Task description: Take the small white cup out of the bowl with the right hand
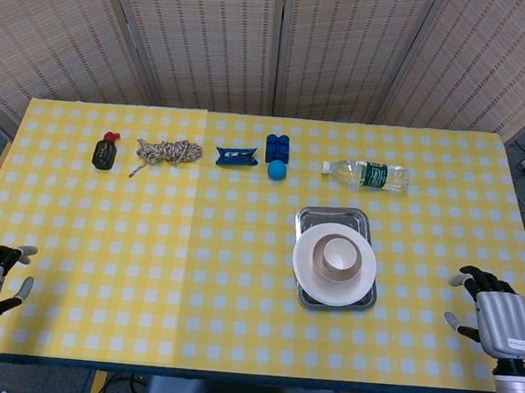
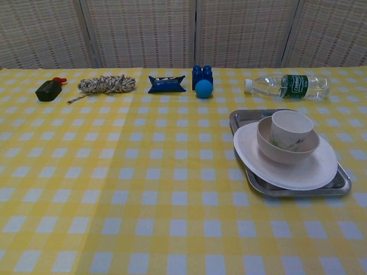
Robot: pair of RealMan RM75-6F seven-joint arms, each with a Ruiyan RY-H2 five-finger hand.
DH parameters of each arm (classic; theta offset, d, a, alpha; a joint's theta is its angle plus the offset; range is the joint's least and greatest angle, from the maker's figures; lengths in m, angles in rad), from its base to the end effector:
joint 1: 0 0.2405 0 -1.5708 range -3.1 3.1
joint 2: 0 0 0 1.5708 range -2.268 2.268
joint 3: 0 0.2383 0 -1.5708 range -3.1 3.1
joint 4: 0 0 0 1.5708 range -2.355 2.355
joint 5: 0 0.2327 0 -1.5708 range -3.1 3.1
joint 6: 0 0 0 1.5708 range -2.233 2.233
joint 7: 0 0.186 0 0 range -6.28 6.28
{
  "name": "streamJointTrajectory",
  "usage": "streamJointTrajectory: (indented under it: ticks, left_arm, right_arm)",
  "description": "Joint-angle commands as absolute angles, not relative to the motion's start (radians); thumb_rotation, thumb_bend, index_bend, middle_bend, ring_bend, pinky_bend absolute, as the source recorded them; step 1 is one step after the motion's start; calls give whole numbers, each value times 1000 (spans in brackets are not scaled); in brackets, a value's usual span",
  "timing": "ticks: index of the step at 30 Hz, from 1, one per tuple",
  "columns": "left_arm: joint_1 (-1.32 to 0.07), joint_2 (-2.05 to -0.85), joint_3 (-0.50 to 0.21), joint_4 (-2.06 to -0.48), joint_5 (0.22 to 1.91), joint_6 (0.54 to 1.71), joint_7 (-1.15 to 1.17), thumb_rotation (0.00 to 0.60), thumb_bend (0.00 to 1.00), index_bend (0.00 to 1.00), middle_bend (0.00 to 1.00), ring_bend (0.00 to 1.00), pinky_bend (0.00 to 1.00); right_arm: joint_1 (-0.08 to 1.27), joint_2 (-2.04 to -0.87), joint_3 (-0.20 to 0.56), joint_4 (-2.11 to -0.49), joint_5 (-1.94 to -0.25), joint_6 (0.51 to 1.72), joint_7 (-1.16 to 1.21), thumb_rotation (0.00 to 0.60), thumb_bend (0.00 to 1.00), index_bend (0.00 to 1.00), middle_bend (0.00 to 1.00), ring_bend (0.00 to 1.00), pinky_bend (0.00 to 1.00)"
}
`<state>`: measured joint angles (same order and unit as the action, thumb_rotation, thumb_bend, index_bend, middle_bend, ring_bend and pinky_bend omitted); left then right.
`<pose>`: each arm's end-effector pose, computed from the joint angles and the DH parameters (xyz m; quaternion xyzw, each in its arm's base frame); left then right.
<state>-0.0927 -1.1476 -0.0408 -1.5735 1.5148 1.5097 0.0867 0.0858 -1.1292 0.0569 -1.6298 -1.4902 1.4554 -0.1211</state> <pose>-0.3037 0.2242 0.1269 -0.6136 -0.3485 -0.3704 0.6041 -0.3013 -0.2250 0.1220 0.6143 -0.3682 0.3544 0.6012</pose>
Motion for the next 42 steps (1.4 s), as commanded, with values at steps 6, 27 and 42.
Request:
streamJointTrajectory:
  ticks: [6,27,42]
  left_arm:
    - [-90,-1141,-37,-1581,1515,1508,84,600,397,380,445,323,507]
    - [-64,-1103,-37,-1582,1533,1554,0,600,397,388,445,324,507]
    - [-56,-1096,-30,-1583,1551,1566,-15,600,397,385,445,323,507]
  right_arm:
    - [93,-1164,73,-1592,-1512,1487,-127,600,75,402,659,767,926]
    - [362,-1330,155,-1673,-1337,1169,-557,600,203,451,1000,1000,1000]
    - [459,-1403,165,-1686,-1234,1113,-706,600,203,463,1000,1000,1000]
